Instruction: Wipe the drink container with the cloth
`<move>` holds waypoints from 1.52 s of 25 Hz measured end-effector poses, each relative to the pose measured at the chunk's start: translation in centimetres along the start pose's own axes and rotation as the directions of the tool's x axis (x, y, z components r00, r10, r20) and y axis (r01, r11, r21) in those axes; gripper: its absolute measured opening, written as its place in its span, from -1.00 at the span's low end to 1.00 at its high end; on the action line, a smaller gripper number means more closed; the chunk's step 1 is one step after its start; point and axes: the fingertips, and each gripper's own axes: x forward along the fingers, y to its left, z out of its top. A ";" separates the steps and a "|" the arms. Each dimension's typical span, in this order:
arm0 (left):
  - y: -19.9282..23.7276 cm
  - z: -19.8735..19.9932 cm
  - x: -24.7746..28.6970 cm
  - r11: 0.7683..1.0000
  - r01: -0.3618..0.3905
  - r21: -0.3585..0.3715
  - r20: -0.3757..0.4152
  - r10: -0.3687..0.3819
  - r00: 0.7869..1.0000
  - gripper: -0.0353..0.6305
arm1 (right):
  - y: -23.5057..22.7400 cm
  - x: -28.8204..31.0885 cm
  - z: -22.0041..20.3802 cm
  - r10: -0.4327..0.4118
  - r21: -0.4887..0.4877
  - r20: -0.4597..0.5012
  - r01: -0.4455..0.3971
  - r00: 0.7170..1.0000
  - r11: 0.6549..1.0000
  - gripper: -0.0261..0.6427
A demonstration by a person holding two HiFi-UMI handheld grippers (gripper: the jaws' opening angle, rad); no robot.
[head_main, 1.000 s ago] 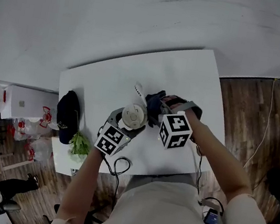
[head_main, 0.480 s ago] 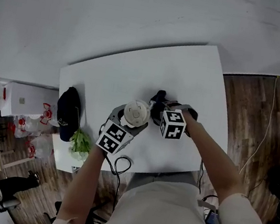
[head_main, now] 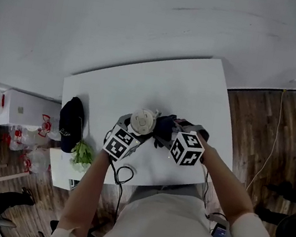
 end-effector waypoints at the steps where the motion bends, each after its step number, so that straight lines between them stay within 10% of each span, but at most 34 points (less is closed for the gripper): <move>1: -0.1 0.1 0.0 1.000 0.003 -0.001 -0.003 -0.003 1.000 0.26 | -0.4 -0.8 0.4 -0.024 0.009 0.011 0.024 1.000 1.000 -0.69; 10: -1.0 -0.6 -1.4 0.994 0.008 -0.107 0.008 -0.007 1.000 0.32 | -3.9 -8.6 2.5 -0.251 0.126 -0.027 0.253 0.968 0.959 -0.69; 21: 1.4 3.6 -11.8 0.979 -0.107 -0.176 0.233 0.147 0.961 0.31 | -7.2 -18.1 12.2 -0.484 0.319 0.199 0.411 0.852 0.854 -0.69; 27: 2.6 10.0 -20.5 0.961 -0.227 -0.160 0.436 0.275 0.857 0.24 | -7.0 -22.6 19.2 -0.535 0.271 0.363 0.463 0.762 0.844 -0.69; 34: 2.2 14.6 -29.8 0.916 -0.368 -0.158 0.612 0.384 0.691 -0.55 | -5.5 -26.9 24.0 -0.597 0.319 0.420 0.505 0.684 0.802 -0.69; 38: 1.7 15.8 -33.5 0.894 -0.416 -0.166 0.654 0.415 0.632 -0.57 | -5.0 -28.5 25.9 -0.616 0.319 0.443 0.528 0.651 0.787 -0.69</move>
